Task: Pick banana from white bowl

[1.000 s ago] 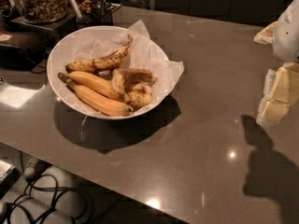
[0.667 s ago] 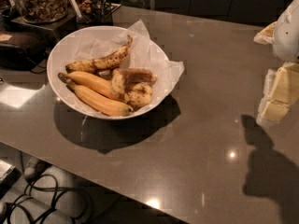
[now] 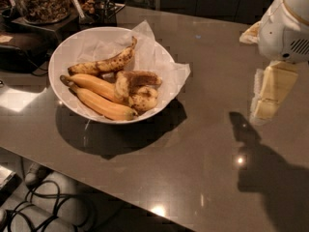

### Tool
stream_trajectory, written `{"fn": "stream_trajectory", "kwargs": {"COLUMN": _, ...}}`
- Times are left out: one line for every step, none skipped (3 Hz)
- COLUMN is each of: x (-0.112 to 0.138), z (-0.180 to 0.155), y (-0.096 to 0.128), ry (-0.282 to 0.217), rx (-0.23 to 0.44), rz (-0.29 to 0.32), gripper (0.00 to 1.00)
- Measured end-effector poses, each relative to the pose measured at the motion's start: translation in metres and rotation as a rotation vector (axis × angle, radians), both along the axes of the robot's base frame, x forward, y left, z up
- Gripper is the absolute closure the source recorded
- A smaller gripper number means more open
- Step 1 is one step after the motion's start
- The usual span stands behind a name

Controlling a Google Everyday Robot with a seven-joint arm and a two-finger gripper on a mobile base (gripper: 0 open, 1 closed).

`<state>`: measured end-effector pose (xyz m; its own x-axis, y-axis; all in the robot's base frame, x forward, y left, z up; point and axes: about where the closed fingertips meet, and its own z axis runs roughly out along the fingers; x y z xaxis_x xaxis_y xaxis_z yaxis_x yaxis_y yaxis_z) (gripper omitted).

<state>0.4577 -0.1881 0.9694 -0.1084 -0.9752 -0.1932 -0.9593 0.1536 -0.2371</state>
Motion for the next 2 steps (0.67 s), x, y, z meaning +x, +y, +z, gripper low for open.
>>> {"fn": "stream_trajectory", "kwargs": {"x": 0.000, "z": 0.000, "y": 0.000, "ry": -0.001, "rx": 0.000, "rz": 0.000, "gripper": 0.00}}
{"fn": "stream_trajectory", "kwargs": {"x": 0.016, "z": 0.003, "y": 0.010, "ry": -0.044, "rx": 0.005, "rz": 0.010, "gripper": 0.00}}
